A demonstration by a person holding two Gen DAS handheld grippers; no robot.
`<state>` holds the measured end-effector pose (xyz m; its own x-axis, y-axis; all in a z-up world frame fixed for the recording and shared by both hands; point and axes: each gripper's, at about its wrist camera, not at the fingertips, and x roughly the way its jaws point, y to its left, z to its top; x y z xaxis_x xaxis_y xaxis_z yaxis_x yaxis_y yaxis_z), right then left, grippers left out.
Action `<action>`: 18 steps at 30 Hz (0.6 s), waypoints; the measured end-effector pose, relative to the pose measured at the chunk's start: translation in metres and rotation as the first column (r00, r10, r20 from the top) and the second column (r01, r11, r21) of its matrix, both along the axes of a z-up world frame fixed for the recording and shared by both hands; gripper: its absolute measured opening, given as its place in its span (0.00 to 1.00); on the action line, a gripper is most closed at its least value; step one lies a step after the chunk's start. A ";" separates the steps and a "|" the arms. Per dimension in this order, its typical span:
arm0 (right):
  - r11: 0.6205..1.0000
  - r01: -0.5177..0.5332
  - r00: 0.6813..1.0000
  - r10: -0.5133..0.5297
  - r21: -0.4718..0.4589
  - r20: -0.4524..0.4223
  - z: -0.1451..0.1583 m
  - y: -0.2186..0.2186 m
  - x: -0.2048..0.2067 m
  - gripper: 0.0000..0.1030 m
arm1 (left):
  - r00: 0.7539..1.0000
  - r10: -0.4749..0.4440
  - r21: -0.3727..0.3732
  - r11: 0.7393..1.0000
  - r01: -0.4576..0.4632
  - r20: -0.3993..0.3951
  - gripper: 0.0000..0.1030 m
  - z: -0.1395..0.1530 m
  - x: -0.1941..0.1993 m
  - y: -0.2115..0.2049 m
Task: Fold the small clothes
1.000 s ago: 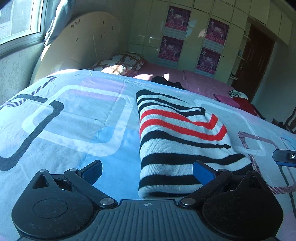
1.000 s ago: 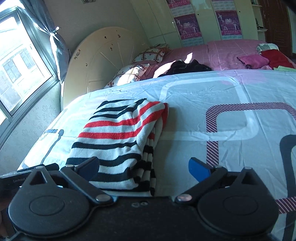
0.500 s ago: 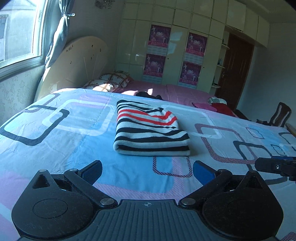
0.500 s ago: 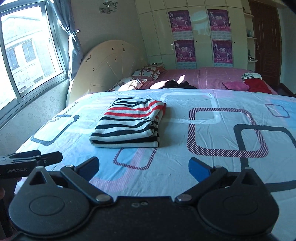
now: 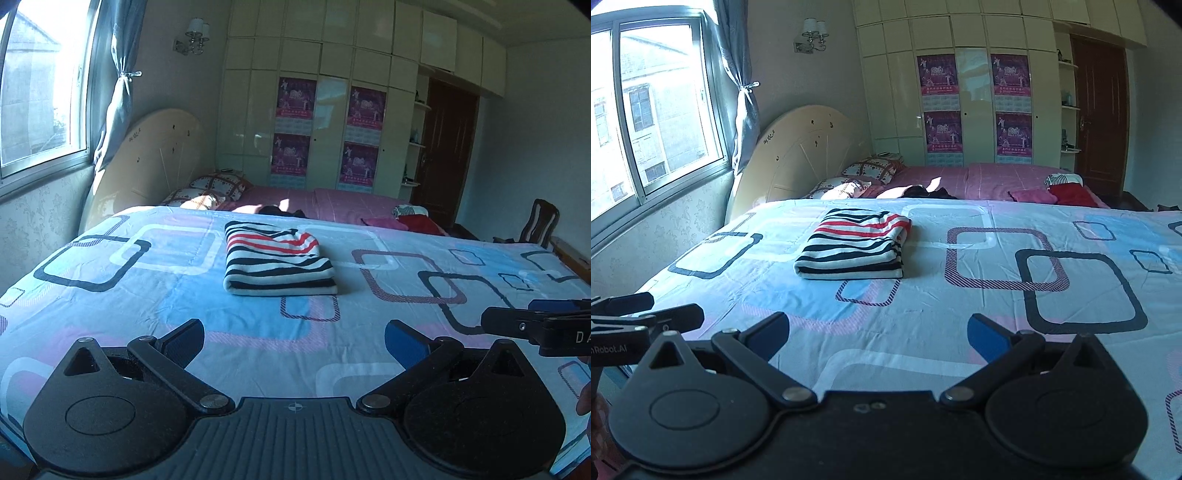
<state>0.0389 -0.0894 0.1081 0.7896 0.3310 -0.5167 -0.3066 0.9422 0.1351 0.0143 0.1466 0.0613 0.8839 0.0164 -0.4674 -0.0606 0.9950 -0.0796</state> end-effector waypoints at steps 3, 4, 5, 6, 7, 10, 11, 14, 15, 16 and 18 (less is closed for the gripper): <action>1.000 0.000 1.000 0.000 0.003 0.008 0.003 0.000 -0.010 1.00 | 1.000 0.001 0.000 1.000 -0.001 0.011 1.00 0.008 -0.008 0.000; 1.000 -0.003 1.000 0.003 0.003 0.015 0.005 0.001 -0.012 1.00 | 1.000 0.003 0.004 1.000 -0.003 0.017 1.00 0.011 -0.011 0.000; 1.000 -0.008 1.000 0.007 0.006 0.022 0.008 0.001 -0.015 1.00 | 1.000 0.004 0.009 1.000 -0.004 0.025 1.00 0.014 -0.014 -0.002; 1.000 -0.009 1.000 0.009 0.010 0.027 0.010 0.001 -0.018 1.00 | 1.000 0.002 0.012 1.000 -0.002 0.031 1.00 0.017 -0.015 -0.003; 1.000 -0.012 0.999 0.011 0.014 0.033 0.012 0.001 -0.021 1.00 | 0.999 0.001 0.015 1.000 -0.001 0.037 1.00 0.019 -0.017 -0.003; 1.000 -0.010 0.999 0.009 0.025 0.039 0.015 0.000 -0.025 1.00 | 0.999 -0.001 0.025 1.000 -0.001 0.048 1.00 0.024 -0.022 -0.008; 1.000 -0.006 0.999 0.005 0.029 0.039 0.015 -0.001 -0.027 1.00 | 0.999 -0.002 0.024 1.000 0.001 0.050 1.00 0.025 -0.023 -0.009; 0.999 0.002 0.999 -0.003 0.032 0.041 0.015 -0.003 -0.031 1.00 | 0.999 -0.005 0.024 1.000 0.004 0.052 1.00 0.025 -0.027 -0.011; 0.999 0.003 0.999 -0.005 0.031 0.040 0.015 -0.003 -0.032 1.00 | 0.999 -0.007 0.023 1.000 0.006 0.052 1.00 0.026 -0.029 -0.013; 0.999 0.003 0.999 -0.004 0.033 0.039 0.015 -0.004 -0.032 1.00 | 0.999 -0.007 0.023 1.000 0.006 0.054 1.00 0.026 -0.030 -0.013; 0.999 0.002 0.999 -0.003 0.036 0.040 0.015 -0.005 -0.034 1.00 | 0.998 -0.006 0.021 1.000 0.005 0.058 1.00 0.028 -0.032 -0.014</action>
<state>0.0046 -0.0946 0.1236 0.8102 0.3469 -0.4725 -0.3101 0.9377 0.1567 -0.0178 0.1330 0.0889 0.9098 0.0203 -0.4145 -0.0506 0.9968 -0.0622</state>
